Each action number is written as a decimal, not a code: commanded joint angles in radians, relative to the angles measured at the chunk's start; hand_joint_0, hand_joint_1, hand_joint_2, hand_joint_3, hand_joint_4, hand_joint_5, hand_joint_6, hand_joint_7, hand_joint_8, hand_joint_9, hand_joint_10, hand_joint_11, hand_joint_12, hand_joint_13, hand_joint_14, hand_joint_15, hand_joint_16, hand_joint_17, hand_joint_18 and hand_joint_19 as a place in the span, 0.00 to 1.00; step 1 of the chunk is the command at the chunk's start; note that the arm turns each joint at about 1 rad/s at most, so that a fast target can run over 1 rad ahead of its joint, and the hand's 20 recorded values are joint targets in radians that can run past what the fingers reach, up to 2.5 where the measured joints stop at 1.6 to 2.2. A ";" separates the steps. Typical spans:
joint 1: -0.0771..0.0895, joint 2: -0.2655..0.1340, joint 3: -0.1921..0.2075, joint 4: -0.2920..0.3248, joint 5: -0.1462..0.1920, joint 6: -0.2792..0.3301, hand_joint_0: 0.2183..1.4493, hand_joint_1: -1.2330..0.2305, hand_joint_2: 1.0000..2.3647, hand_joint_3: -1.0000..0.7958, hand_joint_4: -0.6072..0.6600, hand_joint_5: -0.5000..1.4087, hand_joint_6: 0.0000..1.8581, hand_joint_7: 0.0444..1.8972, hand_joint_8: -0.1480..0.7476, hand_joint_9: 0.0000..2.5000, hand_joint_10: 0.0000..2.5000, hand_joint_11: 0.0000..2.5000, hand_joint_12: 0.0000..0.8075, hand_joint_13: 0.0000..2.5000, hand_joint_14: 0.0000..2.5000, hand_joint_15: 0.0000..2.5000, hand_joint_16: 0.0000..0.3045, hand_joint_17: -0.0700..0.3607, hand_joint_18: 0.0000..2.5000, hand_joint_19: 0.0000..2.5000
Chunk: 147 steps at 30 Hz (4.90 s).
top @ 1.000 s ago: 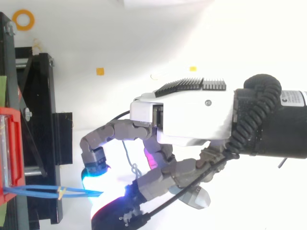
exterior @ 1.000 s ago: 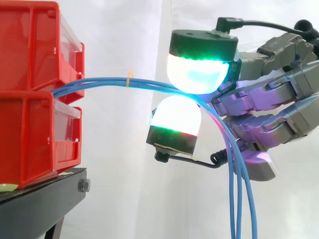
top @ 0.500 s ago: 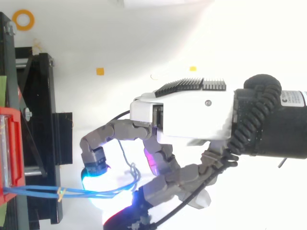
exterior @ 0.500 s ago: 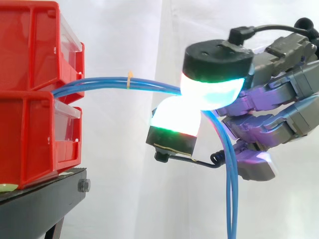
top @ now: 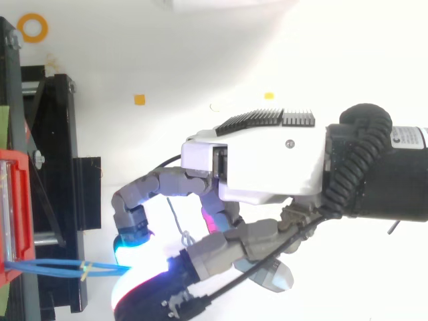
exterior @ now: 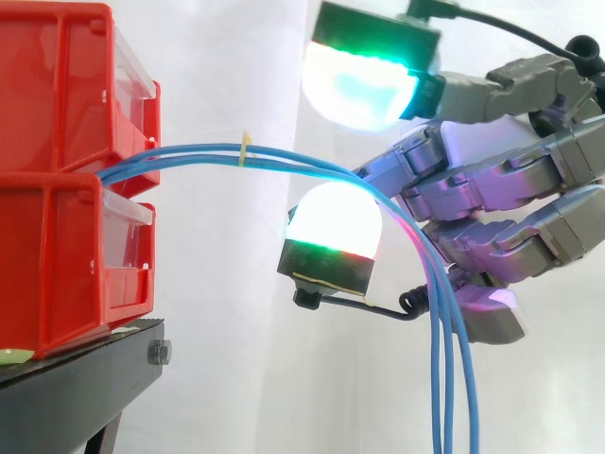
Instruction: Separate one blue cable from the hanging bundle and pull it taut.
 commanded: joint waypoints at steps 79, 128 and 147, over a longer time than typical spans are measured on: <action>0.001 0.001 0.000 -0.012 0.002 0.000 0.22 0.59 0.00 0.28 0.56 0.34 0.27 0.68 0.36 0.92 0.01 0.30 0.45 0.70 0.01 0.44 0.17 0.43 0.45 0.33; 0.001 0.001 0.000 -0.012 0.002 0.000 0.35 0.58 0.00 0.28 0.56 0.34 0.27 0.68 0.28 0.93 0.01 0.33 0.40 0.69 0.01 0.44 0.14 0.38 0.44 0.36; 0.001 0.001 0.000 -0.012 0.002 0.000 0.44 0.36 0.01 0.40 0.52 0.34 0.27 0.67 0.34 0.92 0.01 0.35 0.42 0.68 0.01 0.44 0.14 0.38 0.44 0.36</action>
